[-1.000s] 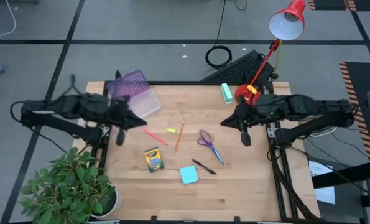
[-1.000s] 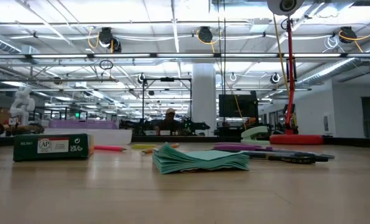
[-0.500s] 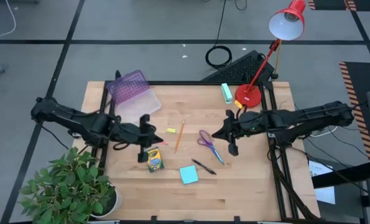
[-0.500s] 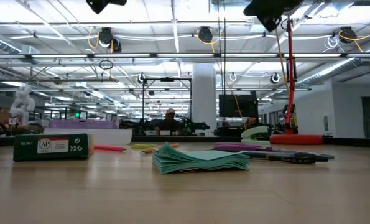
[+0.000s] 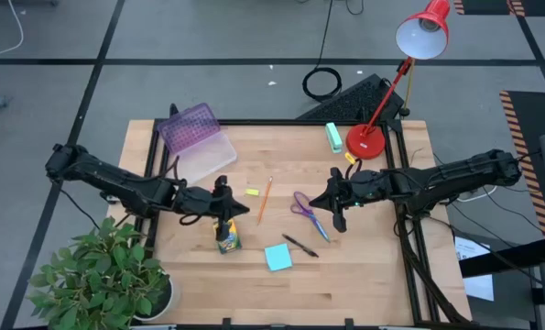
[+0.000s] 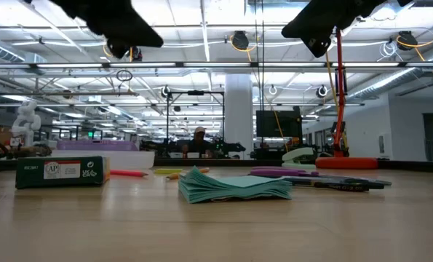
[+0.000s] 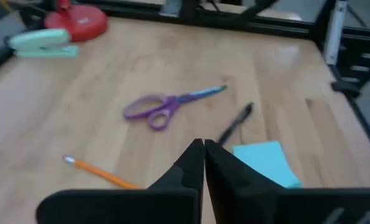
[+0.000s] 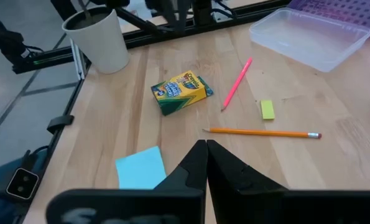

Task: Pack school essentials
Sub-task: Put the pink pencil into the purple supply box

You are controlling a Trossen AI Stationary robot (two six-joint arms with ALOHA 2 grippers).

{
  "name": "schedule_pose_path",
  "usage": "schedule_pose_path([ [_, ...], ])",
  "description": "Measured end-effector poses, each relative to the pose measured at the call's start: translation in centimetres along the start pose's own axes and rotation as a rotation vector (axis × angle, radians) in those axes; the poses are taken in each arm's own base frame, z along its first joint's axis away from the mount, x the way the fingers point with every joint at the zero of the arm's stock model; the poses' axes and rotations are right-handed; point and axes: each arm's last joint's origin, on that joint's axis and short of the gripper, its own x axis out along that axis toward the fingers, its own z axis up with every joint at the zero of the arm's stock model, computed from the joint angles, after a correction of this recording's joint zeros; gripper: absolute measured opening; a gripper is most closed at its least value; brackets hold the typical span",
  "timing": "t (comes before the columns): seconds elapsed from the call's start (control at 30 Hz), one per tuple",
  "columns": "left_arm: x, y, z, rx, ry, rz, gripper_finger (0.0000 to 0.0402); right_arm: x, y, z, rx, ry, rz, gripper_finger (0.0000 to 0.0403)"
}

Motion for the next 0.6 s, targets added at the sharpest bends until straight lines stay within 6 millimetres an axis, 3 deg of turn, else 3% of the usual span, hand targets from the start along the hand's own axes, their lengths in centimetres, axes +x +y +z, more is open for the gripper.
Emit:
schedule_pose_path([
  [0.4,1.0,0.6,-2.5,-0.008,0.151,0.088,0.0126,0.0,0.0,0.0,-0.034,0.0,0.001,0.0],
  [0.6,2.4,3.2,-3.9,-0.038,0.298,0.189,0.0148,0.0,0.0,0.0,-0.164,0.0,-0.001,0.0],
])
